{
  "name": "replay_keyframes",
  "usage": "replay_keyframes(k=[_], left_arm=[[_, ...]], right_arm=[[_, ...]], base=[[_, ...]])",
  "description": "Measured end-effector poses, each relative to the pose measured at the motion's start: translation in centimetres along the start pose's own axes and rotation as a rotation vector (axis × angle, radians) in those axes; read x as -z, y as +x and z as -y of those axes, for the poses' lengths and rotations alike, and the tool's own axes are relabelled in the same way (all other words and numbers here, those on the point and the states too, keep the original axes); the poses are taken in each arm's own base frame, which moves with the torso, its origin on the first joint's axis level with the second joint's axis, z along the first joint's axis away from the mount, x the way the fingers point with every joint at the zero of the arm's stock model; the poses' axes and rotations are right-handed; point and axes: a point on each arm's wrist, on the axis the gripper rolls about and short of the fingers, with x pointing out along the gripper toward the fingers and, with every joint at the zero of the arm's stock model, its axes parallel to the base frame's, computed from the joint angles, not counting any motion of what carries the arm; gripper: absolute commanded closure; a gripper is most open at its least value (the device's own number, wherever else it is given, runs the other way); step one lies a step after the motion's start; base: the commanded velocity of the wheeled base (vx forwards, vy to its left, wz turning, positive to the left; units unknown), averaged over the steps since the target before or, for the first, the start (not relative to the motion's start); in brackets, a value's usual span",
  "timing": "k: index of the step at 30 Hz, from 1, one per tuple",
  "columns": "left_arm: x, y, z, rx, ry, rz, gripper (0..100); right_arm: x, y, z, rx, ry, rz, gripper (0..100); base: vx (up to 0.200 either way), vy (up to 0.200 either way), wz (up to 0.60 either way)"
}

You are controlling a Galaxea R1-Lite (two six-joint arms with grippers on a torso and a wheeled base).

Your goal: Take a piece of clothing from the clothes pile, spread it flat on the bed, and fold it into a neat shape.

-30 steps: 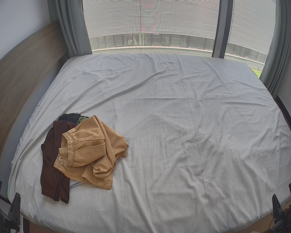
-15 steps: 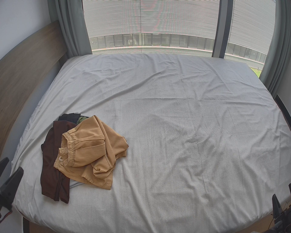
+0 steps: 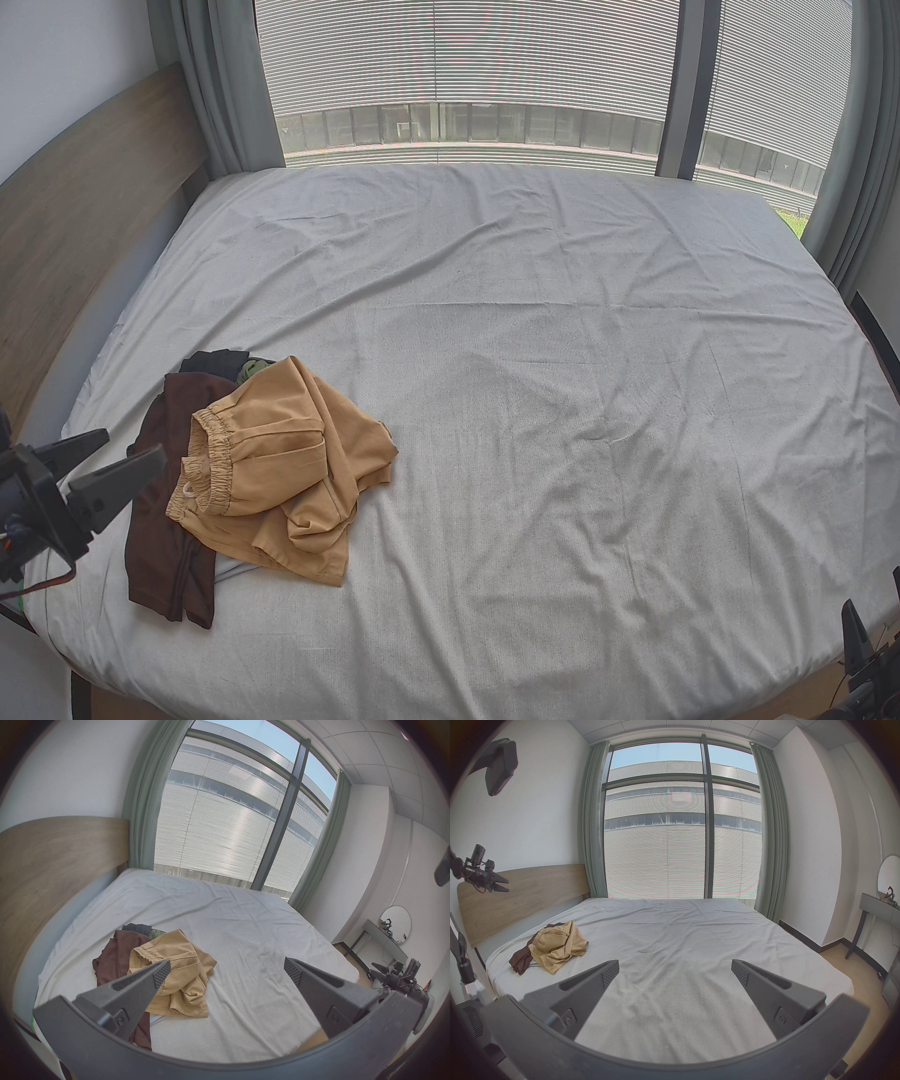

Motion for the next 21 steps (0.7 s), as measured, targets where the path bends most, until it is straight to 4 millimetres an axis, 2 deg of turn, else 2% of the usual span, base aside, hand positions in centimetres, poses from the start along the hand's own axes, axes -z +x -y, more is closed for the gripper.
replay_keyframes(k=[7,14,21], left_arm=[[-0.3,3.0,-2.0,-0.024,-0.026,-0.029,0],[0.9,5.3,-4.2,-0.024,-0.070,-0.086,0],[1.9,7.0,-5.6,-0.048,-0.104,-0.138,0]], right_arm=[[0.0,0.0,0.0,-0.001,0.000,0.000,0],[0.0,0.0,0.0,0.000,-0.001,0.000,0],[0.0,0.0,0.0,0.000,-0.001,0.000,0]], base=[[0.000,0.000,0.00],[0.000,0.000,0.00],[0.000,0.000,0.00]])
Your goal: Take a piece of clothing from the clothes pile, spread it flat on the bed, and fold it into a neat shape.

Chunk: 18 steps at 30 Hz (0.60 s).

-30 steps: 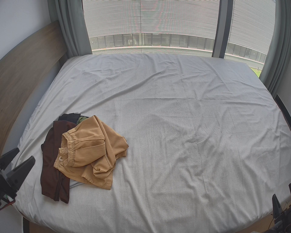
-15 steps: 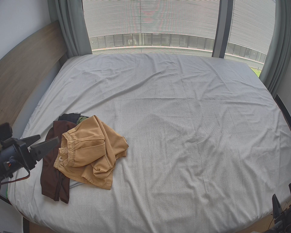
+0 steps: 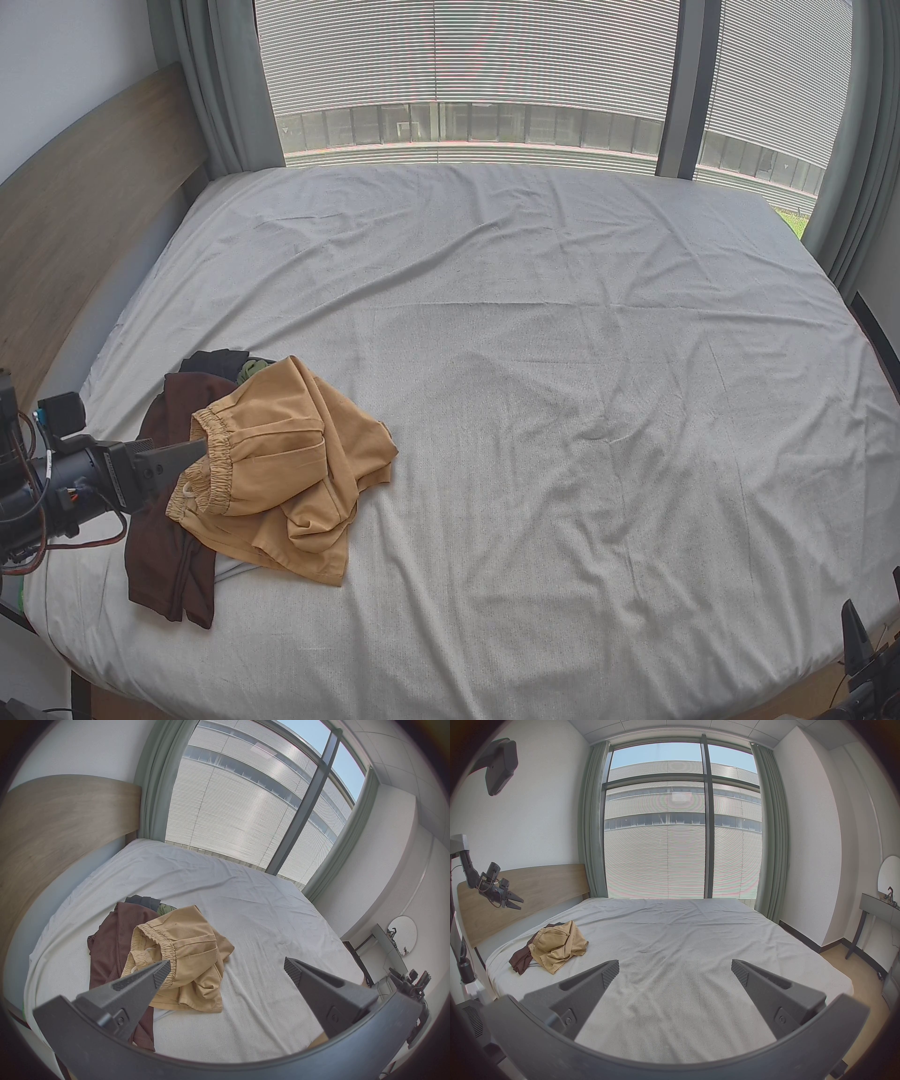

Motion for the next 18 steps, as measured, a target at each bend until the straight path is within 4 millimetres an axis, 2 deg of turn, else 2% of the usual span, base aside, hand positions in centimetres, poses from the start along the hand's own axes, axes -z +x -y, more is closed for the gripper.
replay_keyframes(k=[18], left_arm=[[1.7,6.1,-4.3,-0.002,-0.031,-0.003,0]], right_arm=[[0.0,0.0,0.0,0.001,0.000,0.000,0]], base=[[0.000,0.000,0.00]])
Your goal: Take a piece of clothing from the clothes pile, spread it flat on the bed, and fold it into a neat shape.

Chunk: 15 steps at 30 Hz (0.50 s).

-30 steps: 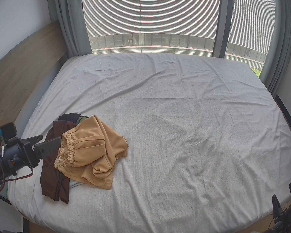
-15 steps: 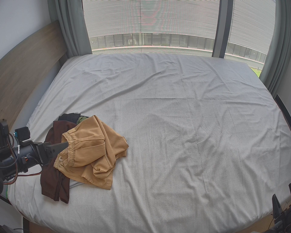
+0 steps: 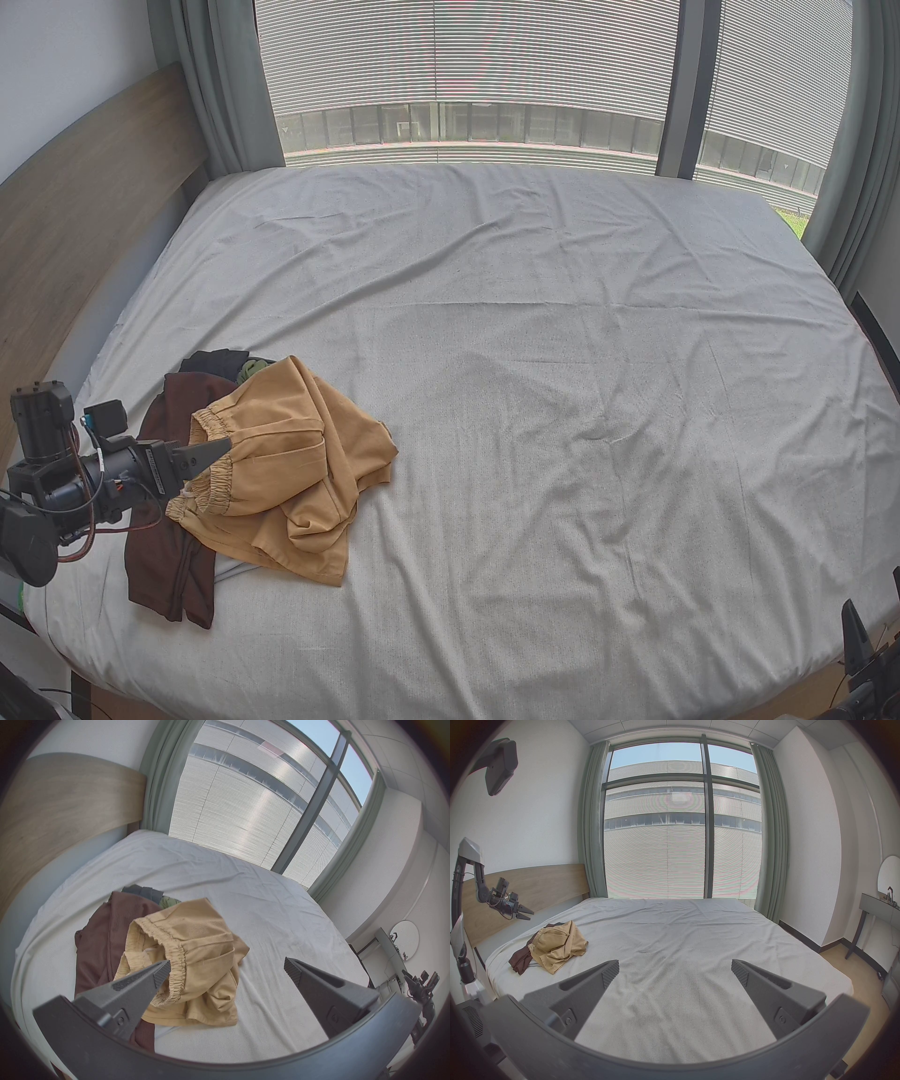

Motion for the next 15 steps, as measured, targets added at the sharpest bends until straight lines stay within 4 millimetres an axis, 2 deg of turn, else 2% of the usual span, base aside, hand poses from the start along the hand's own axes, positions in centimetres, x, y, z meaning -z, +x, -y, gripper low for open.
replay_keyframes(k=[15], left_arm=[[1.8,3.1,-2.1,-0.026,-0.038,-0.070,0]], right_arm=[[0.0,0.0,0.0,-0.001,0.001,0.000,0]], base=[[0.000,0.000,0.00]])
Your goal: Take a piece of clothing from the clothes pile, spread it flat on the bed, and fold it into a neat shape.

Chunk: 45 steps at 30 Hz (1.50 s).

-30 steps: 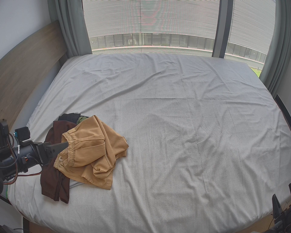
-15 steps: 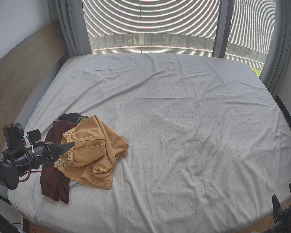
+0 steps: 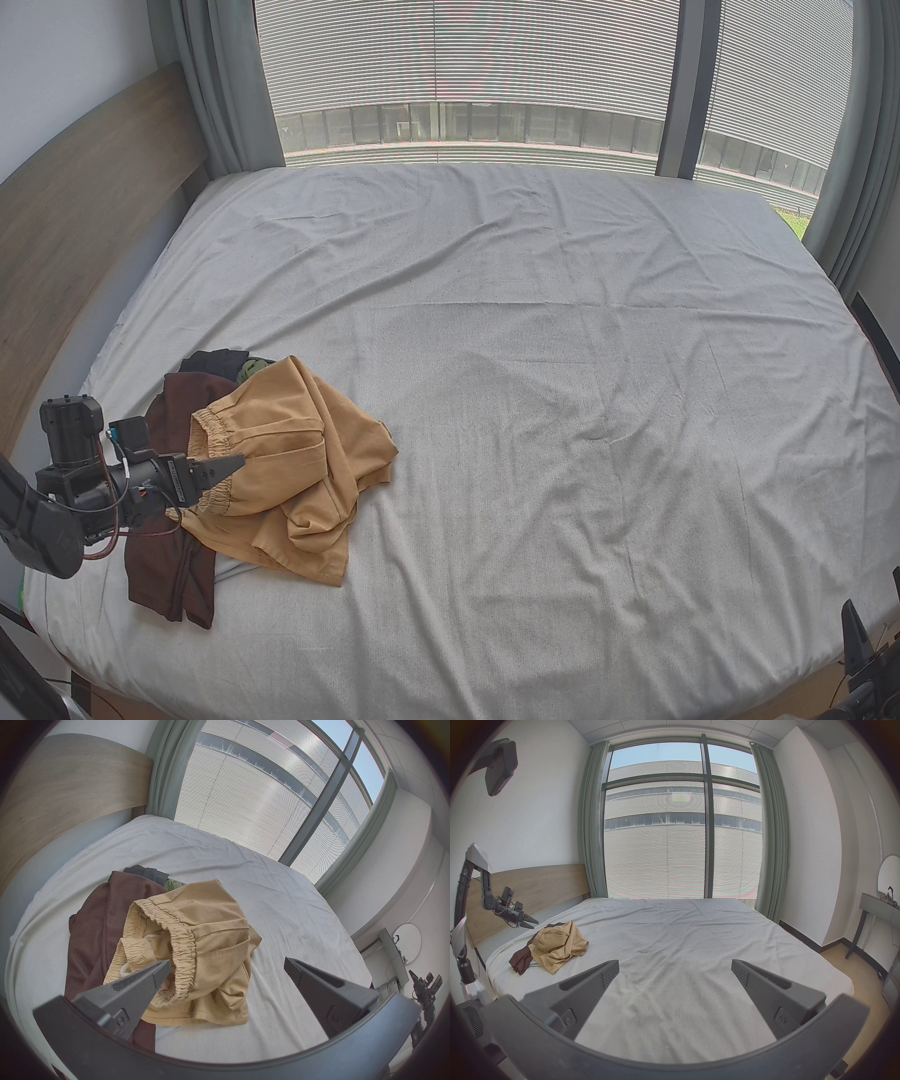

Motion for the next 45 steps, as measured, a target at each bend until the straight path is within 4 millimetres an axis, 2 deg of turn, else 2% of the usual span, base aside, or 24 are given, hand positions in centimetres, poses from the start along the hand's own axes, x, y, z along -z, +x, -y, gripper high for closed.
replay_keyframes(k=[19,45], left_arm=[[0.5,4.1,-2.6,-0.030,-0.032,-0.038,0],[1.1,7.5,-2.8,0.017,-0.032,-0.010,0]], right_arm=[[0.0,0.0,0.0,-0.002,-0.001,0.000,0],[0.0,0.0,0.0,-0.002,0.001,0.000,0]], base=[[0.000,0.000,0.00],[0.000,0.000,0.00]])
